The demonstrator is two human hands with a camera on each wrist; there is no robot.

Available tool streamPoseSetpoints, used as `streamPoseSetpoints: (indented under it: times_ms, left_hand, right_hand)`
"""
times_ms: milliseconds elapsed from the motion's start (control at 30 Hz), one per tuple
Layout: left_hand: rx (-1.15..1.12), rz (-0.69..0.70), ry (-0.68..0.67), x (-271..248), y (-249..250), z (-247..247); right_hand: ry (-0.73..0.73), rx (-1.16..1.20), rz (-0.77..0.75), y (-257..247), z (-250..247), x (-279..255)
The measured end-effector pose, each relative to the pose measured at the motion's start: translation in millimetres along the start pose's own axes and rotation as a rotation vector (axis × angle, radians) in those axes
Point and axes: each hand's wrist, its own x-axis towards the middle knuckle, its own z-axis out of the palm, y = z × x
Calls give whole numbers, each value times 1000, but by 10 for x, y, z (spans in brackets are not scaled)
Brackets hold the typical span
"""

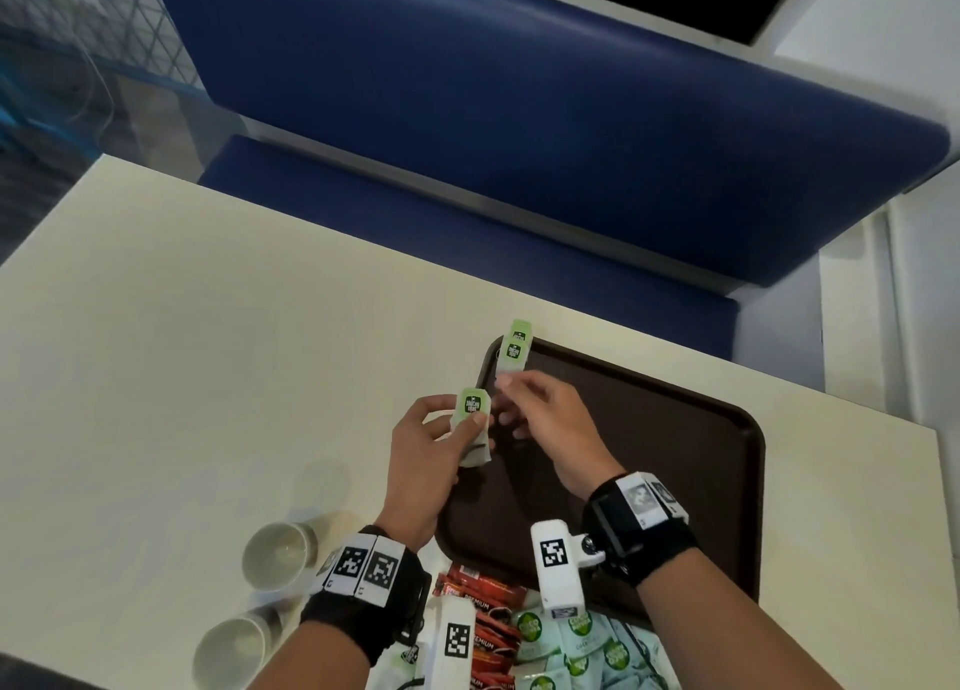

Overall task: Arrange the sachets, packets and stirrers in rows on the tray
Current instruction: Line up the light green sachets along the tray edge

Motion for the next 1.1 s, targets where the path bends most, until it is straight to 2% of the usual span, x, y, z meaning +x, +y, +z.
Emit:
streamPoseSetpoints:
  times_ms: [100, 167, 333, 533, 800, 1100]
  left_hand:
    - [19, 20, -30, -5, 24, -25]
    - [29, 9, -62, 0, 30, -32]
    - [77, -15, -88, 35, -23, -63]
    - [118, -20, -41, 14, -66, -131]
    - [102, -3, -8, 5, -58, -172]
    - [124, -8, 7, 54, -83, -244]
  right_hand:
    - [-192, -102, -11, -122, -92, -139]
    - [-228, -201, -57, -140, -149, -138]
    - [-147, -198, -76, -124, -254, -12]
    - [114, -223, -122, 6, -329, 331]
    - [99, -384, -143, 194, -135, 613]
    - [225, -510, -226, 277, -77, 663]
